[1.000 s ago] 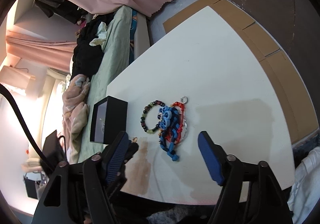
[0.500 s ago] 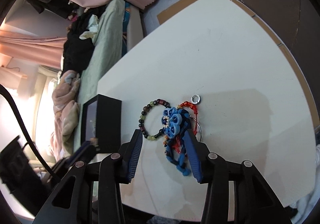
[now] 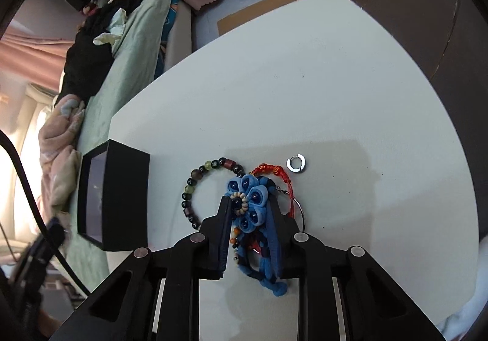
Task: Organize jewelry
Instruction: 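Carry the brooch into the black box with the left tool while the right tool grasps the blue flower keychain, then open the left tool over the box while the right tool carries the blue keychain in and releases it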
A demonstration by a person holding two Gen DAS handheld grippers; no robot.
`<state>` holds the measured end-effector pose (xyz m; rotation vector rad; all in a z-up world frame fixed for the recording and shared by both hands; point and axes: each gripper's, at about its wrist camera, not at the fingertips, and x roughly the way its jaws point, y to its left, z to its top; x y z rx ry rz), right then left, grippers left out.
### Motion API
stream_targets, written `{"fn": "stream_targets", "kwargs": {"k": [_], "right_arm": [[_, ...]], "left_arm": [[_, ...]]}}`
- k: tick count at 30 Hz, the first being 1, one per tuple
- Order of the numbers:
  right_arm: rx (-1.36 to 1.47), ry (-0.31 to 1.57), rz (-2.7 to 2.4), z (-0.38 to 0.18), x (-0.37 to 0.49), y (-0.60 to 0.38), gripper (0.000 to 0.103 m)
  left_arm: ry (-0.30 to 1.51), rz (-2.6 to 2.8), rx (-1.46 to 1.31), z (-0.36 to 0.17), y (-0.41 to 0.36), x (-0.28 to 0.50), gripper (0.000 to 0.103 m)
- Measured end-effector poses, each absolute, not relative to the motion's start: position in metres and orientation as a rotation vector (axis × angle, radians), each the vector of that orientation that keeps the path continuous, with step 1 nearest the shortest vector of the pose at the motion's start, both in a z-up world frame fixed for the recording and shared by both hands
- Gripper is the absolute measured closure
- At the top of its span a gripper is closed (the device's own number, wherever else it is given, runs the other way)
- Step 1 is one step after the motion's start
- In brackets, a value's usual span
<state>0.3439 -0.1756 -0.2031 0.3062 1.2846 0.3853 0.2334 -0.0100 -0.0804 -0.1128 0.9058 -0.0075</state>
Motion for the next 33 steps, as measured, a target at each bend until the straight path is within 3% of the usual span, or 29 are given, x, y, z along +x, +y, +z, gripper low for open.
{"fn": "stream_targets", "kwargs": {"k": [20,33], "right_arm": [[0.592,1.044,0.673,-0.138,0.324,-0.199,0.083],[0.633,0.949,0.79,-0.119,0.318,-0.167,0.083]], "left_arm": [[0.831,0.064,-0.151,-0.041,0.028,0.229,0.09],[0.882,0.013,-0.304,-0.059,0.043,0.248,0.089]]}}
